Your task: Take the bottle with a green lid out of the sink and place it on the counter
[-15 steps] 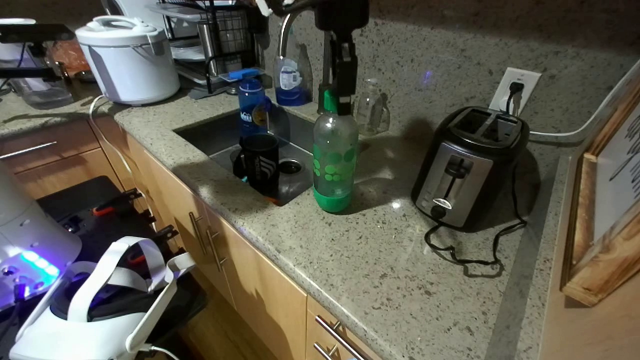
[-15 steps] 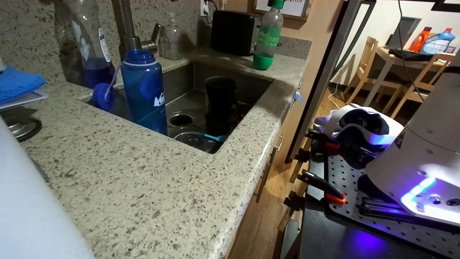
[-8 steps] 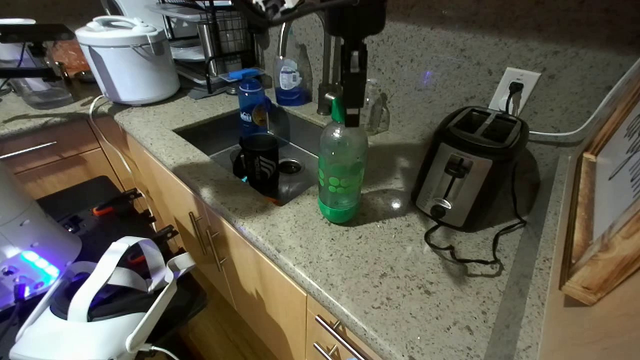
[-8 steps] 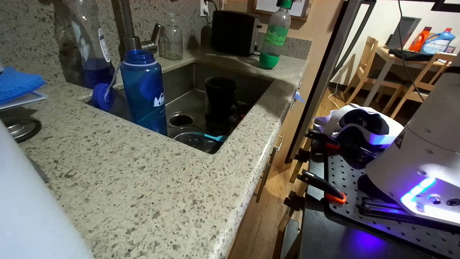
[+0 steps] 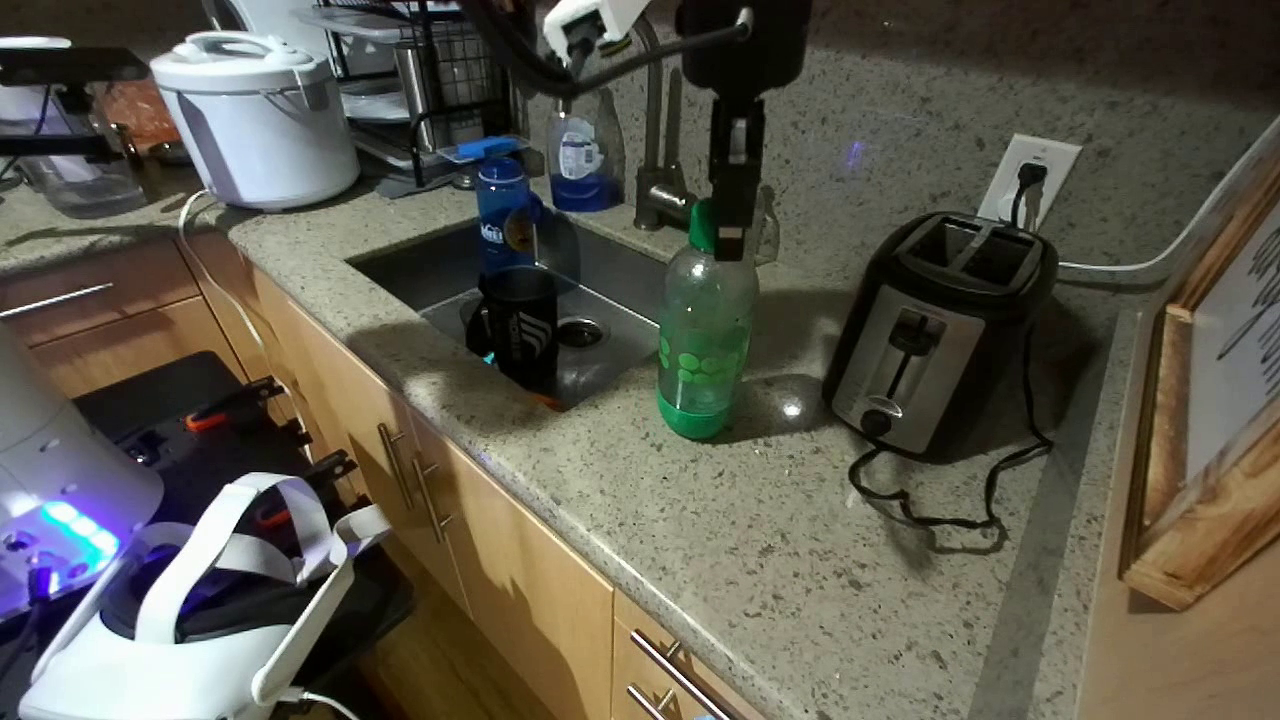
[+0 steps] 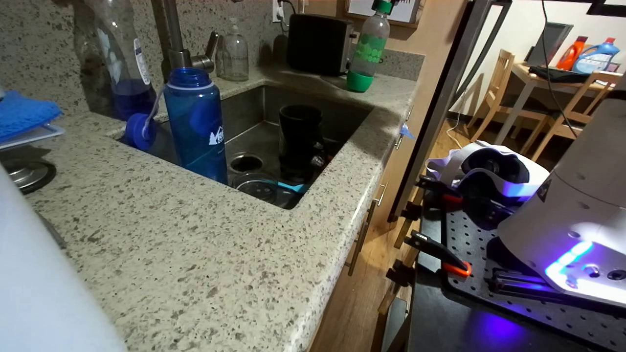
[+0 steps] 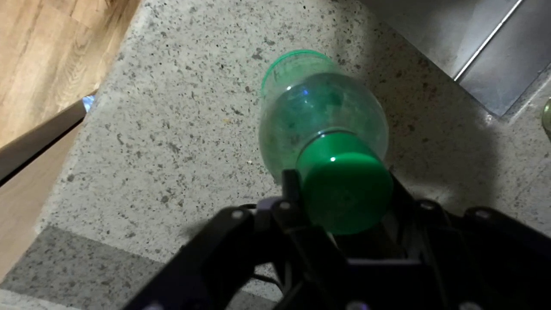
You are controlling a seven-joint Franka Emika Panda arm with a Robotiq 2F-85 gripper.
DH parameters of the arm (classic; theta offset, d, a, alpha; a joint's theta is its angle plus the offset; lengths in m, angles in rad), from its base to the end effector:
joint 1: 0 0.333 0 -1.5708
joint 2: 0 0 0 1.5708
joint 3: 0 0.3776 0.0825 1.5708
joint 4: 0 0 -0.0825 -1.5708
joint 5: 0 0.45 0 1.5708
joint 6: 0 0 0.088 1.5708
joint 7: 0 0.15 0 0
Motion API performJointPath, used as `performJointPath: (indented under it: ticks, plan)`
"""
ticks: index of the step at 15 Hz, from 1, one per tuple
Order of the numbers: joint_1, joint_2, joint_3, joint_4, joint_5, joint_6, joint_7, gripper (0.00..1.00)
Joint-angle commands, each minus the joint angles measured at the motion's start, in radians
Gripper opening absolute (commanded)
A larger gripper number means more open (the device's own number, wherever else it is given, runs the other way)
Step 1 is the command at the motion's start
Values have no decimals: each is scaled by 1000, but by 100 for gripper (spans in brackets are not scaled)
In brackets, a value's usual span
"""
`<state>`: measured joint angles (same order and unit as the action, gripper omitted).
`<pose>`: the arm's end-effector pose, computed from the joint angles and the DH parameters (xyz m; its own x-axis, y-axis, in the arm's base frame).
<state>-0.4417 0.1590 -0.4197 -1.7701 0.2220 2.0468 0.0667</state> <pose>0.4783 -0.5057 0.4836 0.5224 -0.8447 0.1167 -0.8311 -0.5350 -0.1520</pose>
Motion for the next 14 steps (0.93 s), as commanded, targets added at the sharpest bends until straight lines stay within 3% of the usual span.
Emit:
performJointPath:
  ticks: [1,14]
  plan:
    - [-19,44,8,90,39,-40,11,22]
    - [-87,166,10,238,36,-121,14,22]
